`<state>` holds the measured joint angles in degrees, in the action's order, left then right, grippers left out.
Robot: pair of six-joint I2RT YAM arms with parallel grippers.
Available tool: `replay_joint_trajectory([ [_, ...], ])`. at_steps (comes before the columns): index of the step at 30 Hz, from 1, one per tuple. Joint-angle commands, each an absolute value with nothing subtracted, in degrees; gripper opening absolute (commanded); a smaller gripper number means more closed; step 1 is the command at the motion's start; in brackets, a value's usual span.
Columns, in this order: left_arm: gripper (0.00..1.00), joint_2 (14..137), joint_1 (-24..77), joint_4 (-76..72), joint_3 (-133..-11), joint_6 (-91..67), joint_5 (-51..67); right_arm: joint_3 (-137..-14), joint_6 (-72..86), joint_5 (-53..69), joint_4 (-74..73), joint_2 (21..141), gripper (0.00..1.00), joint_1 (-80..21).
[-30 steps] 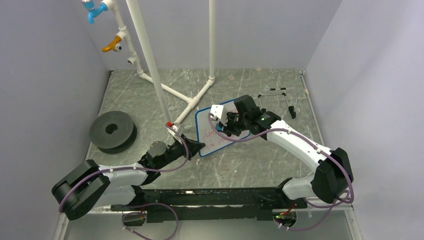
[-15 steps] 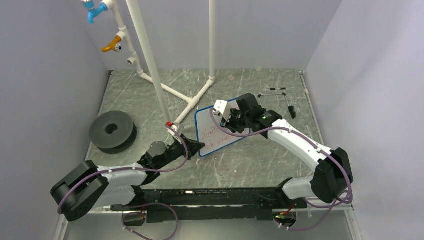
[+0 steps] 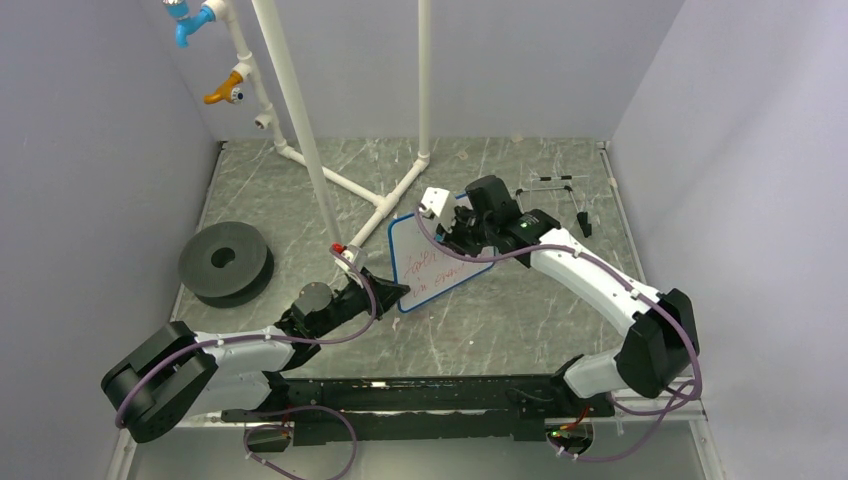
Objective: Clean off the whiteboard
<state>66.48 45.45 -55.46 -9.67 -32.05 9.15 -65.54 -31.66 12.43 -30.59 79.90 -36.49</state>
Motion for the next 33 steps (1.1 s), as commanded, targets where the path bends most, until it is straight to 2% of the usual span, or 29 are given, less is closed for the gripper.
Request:
replay_joint_trajectory([
  [1,0.00,66.4,46.3,-59.0,-11.0,-29.8,15.3,-68.1,-28.1,5.6,-22.5,80.2,0.00,-34.2],
  [6,0.00,66.4,46.3,-58.9,-11.0,-29.5,15.5,-62.7,-30.2,2.8,-20.4,78.9,0.00,-33.5],
  [12,0.00,66.4,46.2,-59.2,-10.9,-29.3,15.6,-60.2,-35.5,14.5,-25.6,78.1,0.00,-36.0],
  [19,0.00,66.4,46.1,-59.1,-10.8,-29.5,15.8,-65.8,-35.4,17.9,-28.8,80.3,0.00,-39.3],
  [26,0.00,67.7,46.1,-59.6,-11.4,-29.8,16.9,-72.1,-28.5,8.2,-25.0,82.5,0.00,-37.0],
  [33,0.00,67.8,46.1,-60.0,-11.3,-29.8,17.0,-68.6,-26.6,2.4,-21.6,81.3,0.00,-33.8],
])
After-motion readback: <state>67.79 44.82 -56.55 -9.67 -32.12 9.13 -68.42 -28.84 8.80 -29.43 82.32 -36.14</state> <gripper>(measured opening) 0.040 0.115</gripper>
